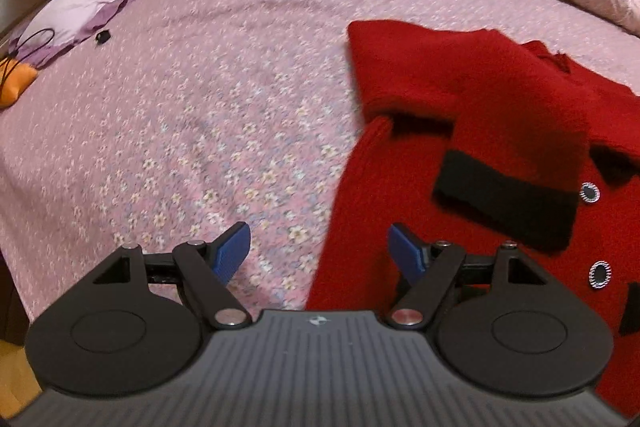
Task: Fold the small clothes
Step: 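Move the open right gripper to the black cuff of the second sleeve, then grasp the black cuff with the right gripper, lay it flat, open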
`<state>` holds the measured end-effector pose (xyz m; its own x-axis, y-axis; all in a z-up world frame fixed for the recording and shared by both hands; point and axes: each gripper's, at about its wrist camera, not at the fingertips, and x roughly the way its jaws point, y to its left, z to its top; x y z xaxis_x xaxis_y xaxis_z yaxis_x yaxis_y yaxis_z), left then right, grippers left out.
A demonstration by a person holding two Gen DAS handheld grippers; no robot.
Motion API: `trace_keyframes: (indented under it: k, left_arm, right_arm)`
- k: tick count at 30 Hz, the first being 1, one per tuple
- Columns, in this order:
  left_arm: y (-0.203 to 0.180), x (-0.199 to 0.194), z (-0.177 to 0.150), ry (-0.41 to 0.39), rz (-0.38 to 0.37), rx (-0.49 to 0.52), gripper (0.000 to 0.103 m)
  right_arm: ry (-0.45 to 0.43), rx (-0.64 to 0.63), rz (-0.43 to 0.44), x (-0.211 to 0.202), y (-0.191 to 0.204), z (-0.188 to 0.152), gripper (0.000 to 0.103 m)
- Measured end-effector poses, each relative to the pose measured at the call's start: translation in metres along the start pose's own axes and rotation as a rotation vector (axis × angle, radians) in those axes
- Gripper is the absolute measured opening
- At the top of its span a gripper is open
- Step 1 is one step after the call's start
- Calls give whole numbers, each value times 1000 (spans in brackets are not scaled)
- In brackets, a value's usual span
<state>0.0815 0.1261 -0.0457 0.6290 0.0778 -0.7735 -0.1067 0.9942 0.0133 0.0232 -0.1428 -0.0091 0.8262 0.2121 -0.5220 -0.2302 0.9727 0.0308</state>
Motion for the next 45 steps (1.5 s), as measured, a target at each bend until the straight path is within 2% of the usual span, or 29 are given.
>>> trace_keyframes:
  k: [6,15,28,32,45]
  left_arm:
    - [13,4,-1,18,35,-25,80]
    - [27,8,-3,38,32,-71,81]
    - [35,10,-2,39,20,-98,81]
    - [37,11,-1,41,20,-106,81]
    - [36,11,-1,35,31,-100,81]
  right_arm:
    - [19,-85,70,15,30,9,59]
    - [56,-191,152,47,63,14,59]
    - [191,-194,134,95,62,-2,59]
    - [191,-207,140,102,63,-5,61]
    - [173,-238,158,116,61,-5,61]
